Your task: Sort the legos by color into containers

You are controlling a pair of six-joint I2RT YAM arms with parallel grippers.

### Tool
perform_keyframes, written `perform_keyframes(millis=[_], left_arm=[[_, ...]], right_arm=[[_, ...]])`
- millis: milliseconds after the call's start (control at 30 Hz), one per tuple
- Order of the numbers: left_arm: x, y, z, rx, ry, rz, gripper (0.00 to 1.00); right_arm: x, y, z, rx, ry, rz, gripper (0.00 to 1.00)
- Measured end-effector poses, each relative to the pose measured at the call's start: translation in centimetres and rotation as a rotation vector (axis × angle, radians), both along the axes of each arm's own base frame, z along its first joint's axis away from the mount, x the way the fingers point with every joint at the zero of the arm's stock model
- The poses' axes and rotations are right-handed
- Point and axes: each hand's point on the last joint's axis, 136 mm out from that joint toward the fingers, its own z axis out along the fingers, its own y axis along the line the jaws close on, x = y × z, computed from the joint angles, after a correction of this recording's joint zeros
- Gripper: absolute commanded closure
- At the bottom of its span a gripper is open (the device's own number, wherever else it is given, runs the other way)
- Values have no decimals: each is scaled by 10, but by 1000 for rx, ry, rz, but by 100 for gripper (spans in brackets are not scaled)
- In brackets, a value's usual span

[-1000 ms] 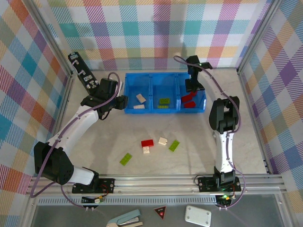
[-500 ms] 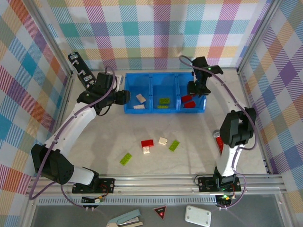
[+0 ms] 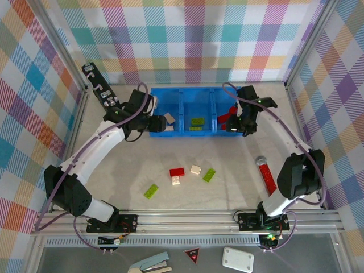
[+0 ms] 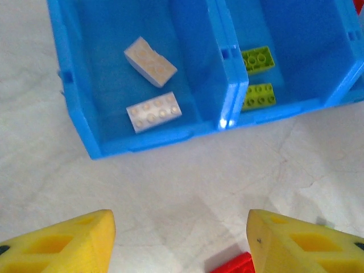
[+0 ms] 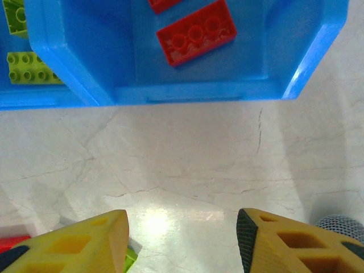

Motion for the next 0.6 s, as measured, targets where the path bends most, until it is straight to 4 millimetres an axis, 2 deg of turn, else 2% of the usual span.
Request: perform_keyframes(millis=[233,600], left_arm=[[-33,-16,-44,27,114,7,33],[-60,-32,-68,55,167,31,32]], right_arm=[[-20,6,-14,55,27,-10,46],[-45,7,-36,91,60,-19,46]])
